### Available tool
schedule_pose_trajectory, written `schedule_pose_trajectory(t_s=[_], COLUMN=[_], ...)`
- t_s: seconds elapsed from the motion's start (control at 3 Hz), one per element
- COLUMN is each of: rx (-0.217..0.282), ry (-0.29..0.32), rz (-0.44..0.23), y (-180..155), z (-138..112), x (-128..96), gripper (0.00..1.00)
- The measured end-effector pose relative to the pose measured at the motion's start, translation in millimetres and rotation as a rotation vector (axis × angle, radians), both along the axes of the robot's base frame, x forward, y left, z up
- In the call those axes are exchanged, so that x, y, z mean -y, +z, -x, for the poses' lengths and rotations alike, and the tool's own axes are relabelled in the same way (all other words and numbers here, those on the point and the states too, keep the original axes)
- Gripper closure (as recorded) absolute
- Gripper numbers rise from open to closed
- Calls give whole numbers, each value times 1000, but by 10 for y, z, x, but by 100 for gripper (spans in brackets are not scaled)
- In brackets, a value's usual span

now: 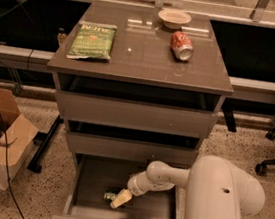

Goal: Pick green can from bottom drawer and place on counter

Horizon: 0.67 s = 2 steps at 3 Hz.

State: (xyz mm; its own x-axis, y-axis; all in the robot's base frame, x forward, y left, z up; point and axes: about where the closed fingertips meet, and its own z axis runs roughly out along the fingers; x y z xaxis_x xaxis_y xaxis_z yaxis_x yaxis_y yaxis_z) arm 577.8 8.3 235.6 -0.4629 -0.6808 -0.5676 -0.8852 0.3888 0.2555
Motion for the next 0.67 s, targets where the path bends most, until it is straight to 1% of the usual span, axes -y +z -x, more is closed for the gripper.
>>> schedule_pose_trajectory(t_s=[0.33,0.67], rx=[5,-7], ry=[-34,-90], rz=[13,7], y=[-229,-480], z=[-55,-95], x=[11,38], gripper=[0,0])
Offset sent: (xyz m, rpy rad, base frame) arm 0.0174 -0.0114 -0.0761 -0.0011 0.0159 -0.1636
